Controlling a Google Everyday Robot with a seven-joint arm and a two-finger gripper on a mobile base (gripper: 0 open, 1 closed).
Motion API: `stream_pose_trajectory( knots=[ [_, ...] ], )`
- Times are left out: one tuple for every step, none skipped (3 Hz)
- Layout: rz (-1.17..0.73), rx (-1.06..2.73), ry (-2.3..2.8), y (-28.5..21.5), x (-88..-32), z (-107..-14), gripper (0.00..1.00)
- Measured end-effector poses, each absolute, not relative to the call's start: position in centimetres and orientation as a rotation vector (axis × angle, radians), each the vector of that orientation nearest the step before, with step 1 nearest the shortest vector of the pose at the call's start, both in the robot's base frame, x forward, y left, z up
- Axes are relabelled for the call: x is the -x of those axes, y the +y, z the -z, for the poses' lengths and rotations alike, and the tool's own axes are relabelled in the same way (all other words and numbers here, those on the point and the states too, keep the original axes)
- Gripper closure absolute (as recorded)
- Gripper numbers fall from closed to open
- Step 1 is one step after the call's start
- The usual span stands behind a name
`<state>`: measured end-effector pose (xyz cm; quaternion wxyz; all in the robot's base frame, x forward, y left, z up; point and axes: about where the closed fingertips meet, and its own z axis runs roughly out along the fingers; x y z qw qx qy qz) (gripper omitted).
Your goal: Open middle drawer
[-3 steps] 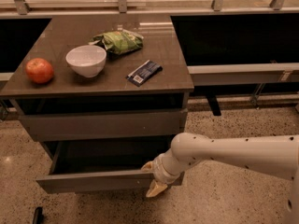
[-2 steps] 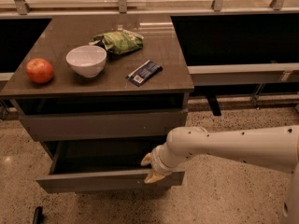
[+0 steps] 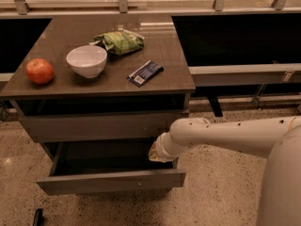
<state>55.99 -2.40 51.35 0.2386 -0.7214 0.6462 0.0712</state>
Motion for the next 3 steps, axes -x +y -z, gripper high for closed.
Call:
stream_pose_trajectory(
  knots=[
    [-0.197, 1.965, 1.830, -2.3, -57.3, -48.5, 1.00],
    [-0.267, 1.962, 1.924, -2.8, -56.2, -43.5, 1.00],
    [-0.307, 1.974, 1.943, -2.7, -55.4, -42.6, 1.00]
  ],
)
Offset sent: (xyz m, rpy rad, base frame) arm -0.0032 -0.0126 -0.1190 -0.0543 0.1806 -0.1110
